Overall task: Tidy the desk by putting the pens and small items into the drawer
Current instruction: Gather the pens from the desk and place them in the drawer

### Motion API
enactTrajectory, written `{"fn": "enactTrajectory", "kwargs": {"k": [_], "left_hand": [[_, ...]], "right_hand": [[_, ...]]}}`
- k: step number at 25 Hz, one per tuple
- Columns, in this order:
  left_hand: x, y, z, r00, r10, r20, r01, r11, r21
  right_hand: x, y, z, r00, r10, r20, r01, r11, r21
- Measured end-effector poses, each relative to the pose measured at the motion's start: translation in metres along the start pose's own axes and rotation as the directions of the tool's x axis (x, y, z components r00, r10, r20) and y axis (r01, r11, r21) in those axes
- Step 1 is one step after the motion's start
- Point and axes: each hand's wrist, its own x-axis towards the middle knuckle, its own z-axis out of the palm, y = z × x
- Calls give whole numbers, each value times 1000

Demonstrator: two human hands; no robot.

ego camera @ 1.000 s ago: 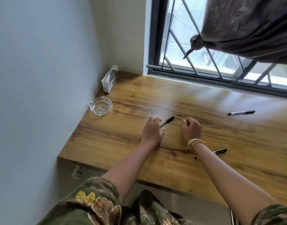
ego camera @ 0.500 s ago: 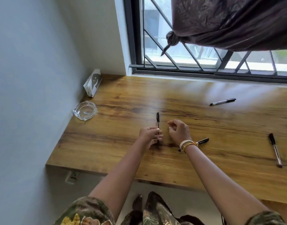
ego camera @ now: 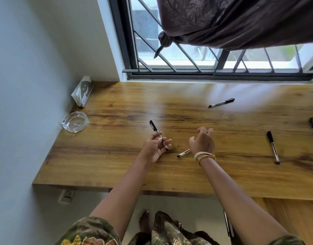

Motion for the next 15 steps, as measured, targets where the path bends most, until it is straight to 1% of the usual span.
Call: {"fn": "enactTrajectory", "kwargs": {"k": [1, 2, 3, 4, 5, 6, 8, 10, 11, 12, 14, 15], "left_hand": [[0, -1, 2, 1000, 14, -18, -13, 999, 52], [1, -2, 4, 999, 27, -30, -24, 995, 100], [1, -2, 5, 999, 38, -35, -33, 990, 135], [1, -2, 7, 998, 47, -36, -41, 987, 157], [1, -3, 8, 998, 55, -36, -48, 984, 172], [1, -4, 9, 997, 63, -33, -56, 981, 185], [-1, -5, 11, 997, 78, -14, -73, 975, 209], [-3, -4, 11, 995, 96, 4, -94, 965, 244], [-4, -3, 11, 994, 106, 9, -104, 958, 266], [-6, -2, 12, 994, 111, 11, -109, 952, 284], [-8, 1, 13, 995, 102, 25, -104, 946, 306], [-9, 2, 15, 995, 93, 38, -100, 946, 308]], "right_hand": [[1, 1, -3, 993, 68, 94, -59, 994, -91], [2, 1, -6, 969, 153, 194, -119, 977, -177], [2, -1, -8, 935, 226, 274, -164, 959, -230], [1, -3, -7, 910, 255, 327, -182, 954, -238], [0, -4, -4, 905, 240, 351, -172, 962, -214], [-1, -7, 0, 916, 202, 347, -147, 973, -180], [-3, -12, 5, 949, 106, 298, -75, 991, -113], [-2, -18, 7, 959, 31, 282, -38, 999, 21], [0, -23, 5, 954, 20, 301, -64, 989, 135], [3, -28, 3, 940, 29, 341, -129, 953, 275], [10, -40, -2, 900, 41, 434, -293, 795, 531], [12, -45, -3, 893, 40, 449, -340, 715, 611]]}}
